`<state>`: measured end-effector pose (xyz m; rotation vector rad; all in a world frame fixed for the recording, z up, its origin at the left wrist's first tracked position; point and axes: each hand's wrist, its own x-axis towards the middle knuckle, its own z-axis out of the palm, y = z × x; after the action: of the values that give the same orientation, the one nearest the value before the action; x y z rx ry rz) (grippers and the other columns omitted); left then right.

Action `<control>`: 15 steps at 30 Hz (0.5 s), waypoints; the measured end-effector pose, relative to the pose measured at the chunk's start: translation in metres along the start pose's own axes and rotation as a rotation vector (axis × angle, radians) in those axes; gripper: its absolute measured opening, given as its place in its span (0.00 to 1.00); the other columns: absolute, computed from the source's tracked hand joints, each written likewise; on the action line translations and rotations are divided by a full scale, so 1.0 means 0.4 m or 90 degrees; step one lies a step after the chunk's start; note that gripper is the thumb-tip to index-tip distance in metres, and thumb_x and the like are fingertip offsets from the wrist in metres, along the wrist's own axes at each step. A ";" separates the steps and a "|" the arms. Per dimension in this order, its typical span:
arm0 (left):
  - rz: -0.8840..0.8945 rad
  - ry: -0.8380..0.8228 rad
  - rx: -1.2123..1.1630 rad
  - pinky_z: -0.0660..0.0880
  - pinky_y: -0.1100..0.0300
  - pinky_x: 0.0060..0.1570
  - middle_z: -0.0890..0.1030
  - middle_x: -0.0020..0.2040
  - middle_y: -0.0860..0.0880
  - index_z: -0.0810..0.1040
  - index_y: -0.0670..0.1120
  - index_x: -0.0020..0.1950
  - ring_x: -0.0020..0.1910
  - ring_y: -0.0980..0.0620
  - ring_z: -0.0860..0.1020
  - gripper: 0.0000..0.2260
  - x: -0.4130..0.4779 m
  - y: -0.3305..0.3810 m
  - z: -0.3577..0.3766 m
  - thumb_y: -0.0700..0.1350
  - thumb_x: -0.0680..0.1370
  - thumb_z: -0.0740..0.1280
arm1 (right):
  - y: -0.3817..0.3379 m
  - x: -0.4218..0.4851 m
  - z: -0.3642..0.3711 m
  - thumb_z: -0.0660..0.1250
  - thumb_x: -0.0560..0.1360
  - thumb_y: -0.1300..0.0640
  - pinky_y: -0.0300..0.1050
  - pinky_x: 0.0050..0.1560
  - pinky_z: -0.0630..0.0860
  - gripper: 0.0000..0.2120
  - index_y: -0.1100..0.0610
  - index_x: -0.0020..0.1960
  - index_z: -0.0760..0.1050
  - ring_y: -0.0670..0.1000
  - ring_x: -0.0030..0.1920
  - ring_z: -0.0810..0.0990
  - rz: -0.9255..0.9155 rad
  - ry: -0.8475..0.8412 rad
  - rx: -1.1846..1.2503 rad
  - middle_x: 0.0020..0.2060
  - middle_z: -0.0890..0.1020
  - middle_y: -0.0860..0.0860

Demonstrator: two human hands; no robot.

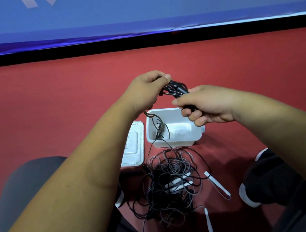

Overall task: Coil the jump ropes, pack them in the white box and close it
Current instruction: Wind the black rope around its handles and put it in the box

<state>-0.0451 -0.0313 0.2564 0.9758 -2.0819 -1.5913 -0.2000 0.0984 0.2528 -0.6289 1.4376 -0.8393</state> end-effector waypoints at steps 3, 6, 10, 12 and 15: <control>0.038 0.053 0.095 0.69 0.66 0.32 0.82 0.37 0.53 0.82 0.51 0.61 0.26 0.62 0.72 0.13 -0.006 0.010 -0.007 0.56 0.84 0.65 | 0.002 0.007 0.004 0.69 0.83 0.57 0.39 0.26 0.55 0.09 0.53 0.48 0.70 0.47 0.29 0.60 -0.010 0.032 0.032 0.33 0.72 0.51; -0.001 0.075 0.158 0.72 0.56 0.35 0.86 0.38 0.50 0.77 0.49 0.57 0.28 0.58 0.73 0.19 -0.001 0.014 -0.022 0.64 0.82 0.63 | 0.006 0.016 0.000 0.70 0.82 0.59 0.39 0.26 0.56 0.07 0.56 0.50 0.71 0.46 0.28 0.61 -0.029 0.085 0.052 0.36 0.77 0.54; -0.008 -0.004 0.133 0.69 0.56 0.33 0.84 0.34 0.49 0.78 0.45 0.48 0.29 0.50 0.71 0.16 -0.004 0.016 -0.037 0.58 0.83 0.67 | 0.014 0.026 -0.005 0.70 0.82 0.59 0.38 0.24 0.58 0.06 0.57 0.52 0.72 0.46 0.27 0.62 -0.050 0.116 0.064 0.36 0.78 0.55; 0.004 -0.054 0.091 0.66 0.58 0.31 0.81 0.33 0.48 0.80 0.44 0.46 0.29 0.49 0.69 0.14 -0.010 0.019 -0.038 0.54 0.83 0.69 | 0.017 0.032 -0.009 0.69 0.83 0.59 0.39 0.24 0.58 0.05 0.57 0.53 0.72 0.47 0.27 0.62 -0.055 0.119 0.061 0.34 0.76 0.54; 0.021 -0.113 0.034 0.64 0.58 0.31 0.79 0.33 0.44 0.81 0.44 0.44 0.29 0.49 0.67 0.12 -0.019 0.028 -0.030 0.50 0.82 0.71 | 0.024 0.044 -0.014 0.68 0.83 0.59 0.40 0.25 0.58 0.04 0.55 0.57 0.75 0.47 0.27 0.61 -0.055 0.126 0.067 0.32 0.73 0.52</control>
<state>-0.0356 -0.0330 0.2717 0.8391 -2.2555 -1.6679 -0.2055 0.0906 0.2343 -0.5433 1.5414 -1.0623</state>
